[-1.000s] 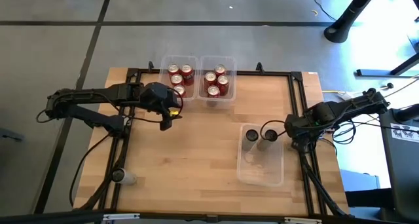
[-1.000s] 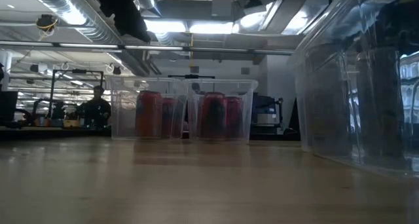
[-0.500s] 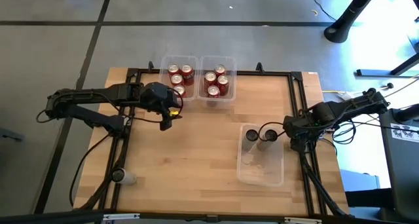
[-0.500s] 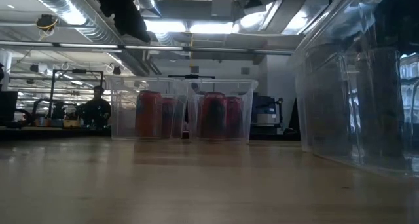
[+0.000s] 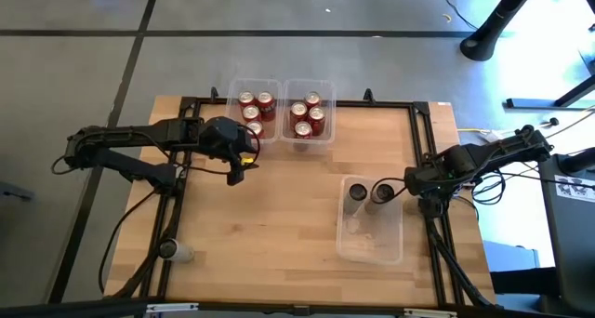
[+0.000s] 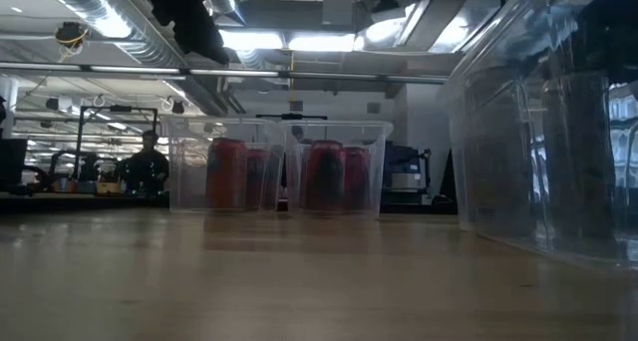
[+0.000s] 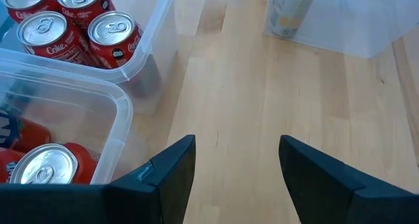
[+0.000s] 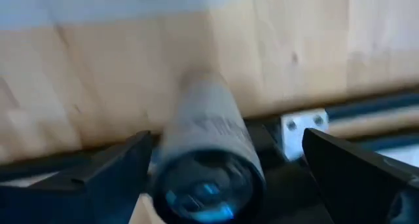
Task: Sort soda cans
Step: Put the white-yellow soda can into the bottom transparent bin
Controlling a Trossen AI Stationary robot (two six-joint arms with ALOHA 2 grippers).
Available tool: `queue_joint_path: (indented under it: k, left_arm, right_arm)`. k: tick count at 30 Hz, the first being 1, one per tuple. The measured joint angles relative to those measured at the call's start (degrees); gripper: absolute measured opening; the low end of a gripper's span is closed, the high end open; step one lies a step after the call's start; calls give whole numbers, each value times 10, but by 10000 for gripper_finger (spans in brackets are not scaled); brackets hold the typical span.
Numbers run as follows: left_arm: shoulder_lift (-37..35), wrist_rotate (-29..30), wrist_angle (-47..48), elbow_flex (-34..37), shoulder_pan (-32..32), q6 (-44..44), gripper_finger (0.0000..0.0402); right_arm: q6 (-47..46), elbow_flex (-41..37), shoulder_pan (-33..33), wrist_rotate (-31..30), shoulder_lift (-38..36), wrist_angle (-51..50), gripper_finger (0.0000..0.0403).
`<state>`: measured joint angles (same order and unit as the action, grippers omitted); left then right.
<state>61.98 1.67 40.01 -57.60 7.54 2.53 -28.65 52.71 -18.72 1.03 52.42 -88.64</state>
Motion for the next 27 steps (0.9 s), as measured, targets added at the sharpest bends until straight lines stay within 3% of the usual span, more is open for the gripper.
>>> queue_joint_path:
  k: [10, 18, 27]
  left_arm:
    - [0, 0, 0, 0, 0, 1, 210]
    - [0, 0, 0, 0, 0, 2, 210]
    - [0, 0, -2, 0, 0, 6, 210]
  right_arm:
    - [2, 0, 0, 39, -6, -13, 390]
    - [-70, -37, 0, 108, -14, -13, 390]
    - [-92, -34, 0, 92, -13, -9, 390]
